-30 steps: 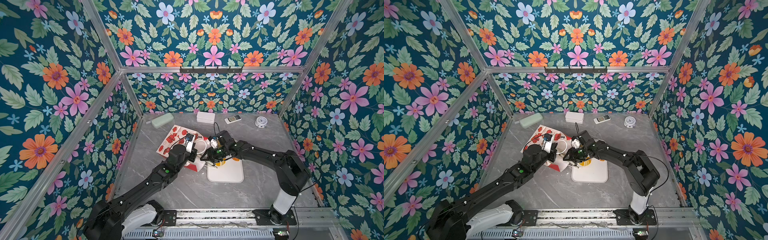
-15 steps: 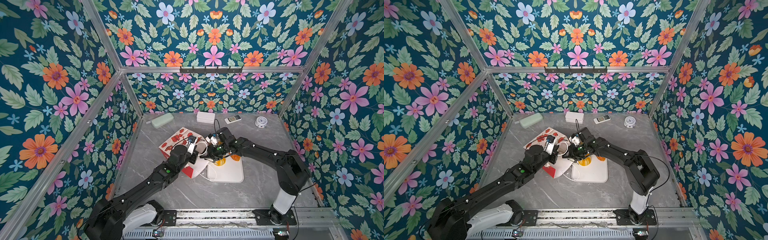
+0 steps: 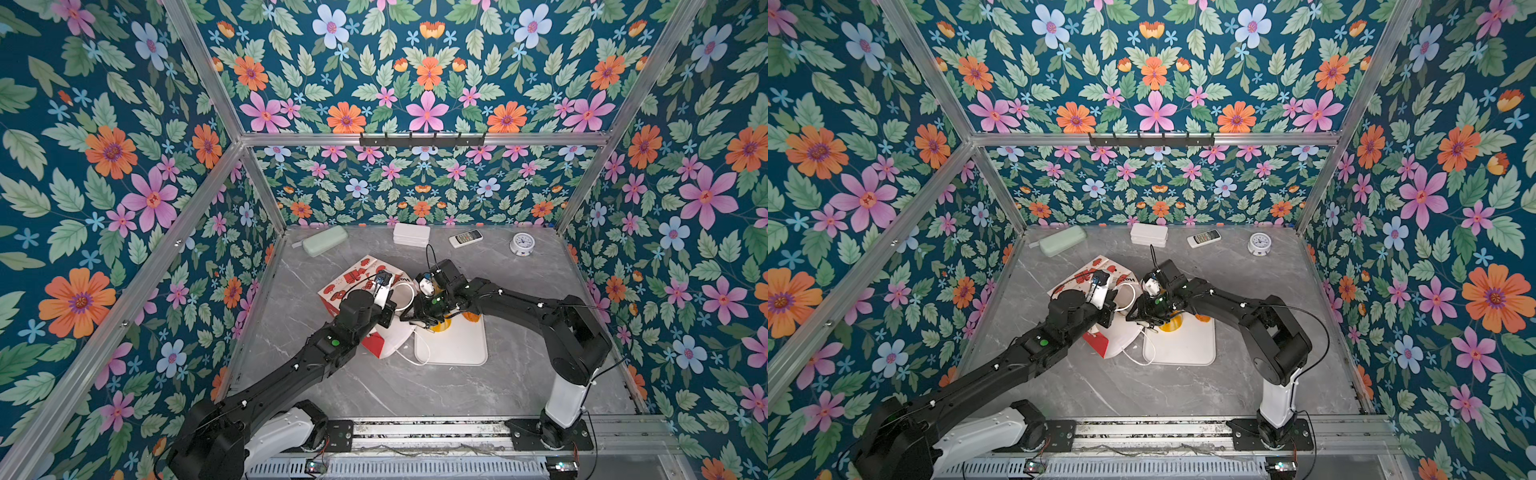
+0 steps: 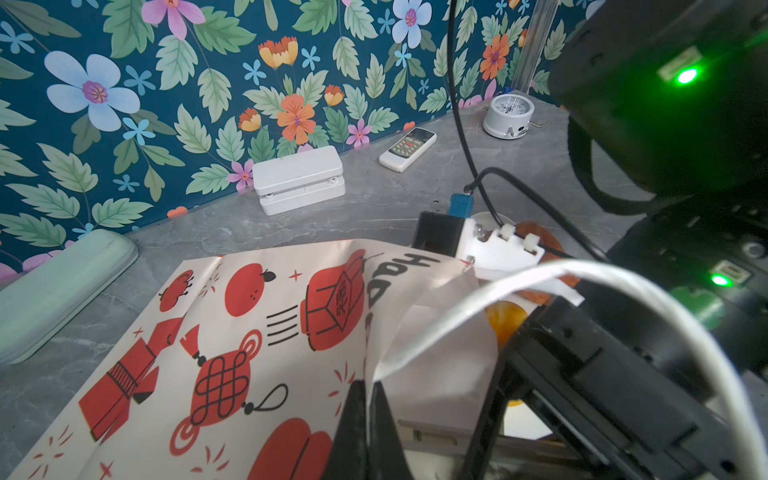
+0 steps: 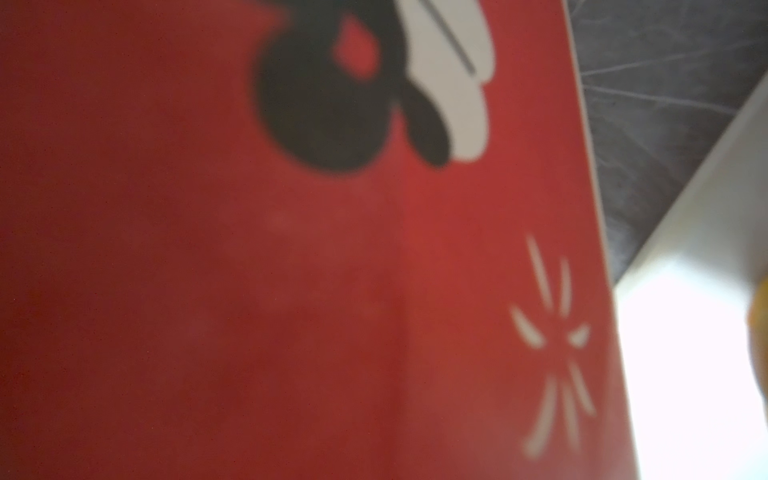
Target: Take the fake bread out of the paper bag
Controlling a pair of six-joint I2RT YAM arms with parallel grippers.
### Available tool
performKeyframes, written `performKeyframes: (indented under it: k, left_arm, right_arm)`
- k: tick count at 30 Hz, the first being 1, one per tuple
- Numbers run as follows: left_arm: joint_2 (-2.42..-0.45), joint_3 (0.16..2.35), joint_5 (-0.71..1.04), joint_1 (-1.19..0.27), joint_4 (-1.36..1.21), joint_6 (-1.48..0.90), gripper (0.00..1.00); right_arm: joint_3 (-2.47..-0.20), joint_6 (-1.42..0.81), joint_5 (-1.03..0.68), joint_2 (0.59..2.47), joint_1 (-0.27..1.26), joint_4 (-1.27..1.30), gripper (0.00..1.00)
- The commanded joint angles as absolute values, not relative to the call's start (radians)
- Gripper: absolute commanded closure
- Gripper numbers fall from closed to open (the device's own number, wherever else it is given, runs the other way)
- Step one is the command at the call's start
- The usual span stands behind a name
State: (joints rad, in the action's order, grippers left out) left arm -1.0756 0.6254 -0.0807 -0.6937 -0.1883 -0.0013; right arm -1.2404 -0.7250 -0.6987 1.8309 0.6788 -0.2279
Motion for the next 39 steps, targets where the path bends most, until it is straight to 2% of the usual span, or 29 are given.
performKeyframes:
  k: [1, 21, 29, 39]
  left_arm:
    - [-1.089, 0.641, -0.065, -0.693, -0.235, -0.014, 0.95]
    - [-1.094, 0.636, -0.048, -0.694, -0.252, -0.029, 0.95]
    - [-1.099, 0.637, -0.044, -0.695, -0.261, -0.03, 0.95]
    - [-1.097, 0.632, -0.065, -0.694, -0.255, -0.029, 0.95]
  right_arm:
    - [-1.243, -0.732, -0.684, 1.838, 0.679, -0.174, 0.55]
    - [-1.274, -0.799, -0.686, 1.895, 0.68, -0.09, 0.55]
    - [-1.269, -0.804, -0.684, 1.905, 0.679, -0.075, 0.7]
    - [-1.221, -0.766, -0.663, 1.839, 0.68, -0.104, 0.78]
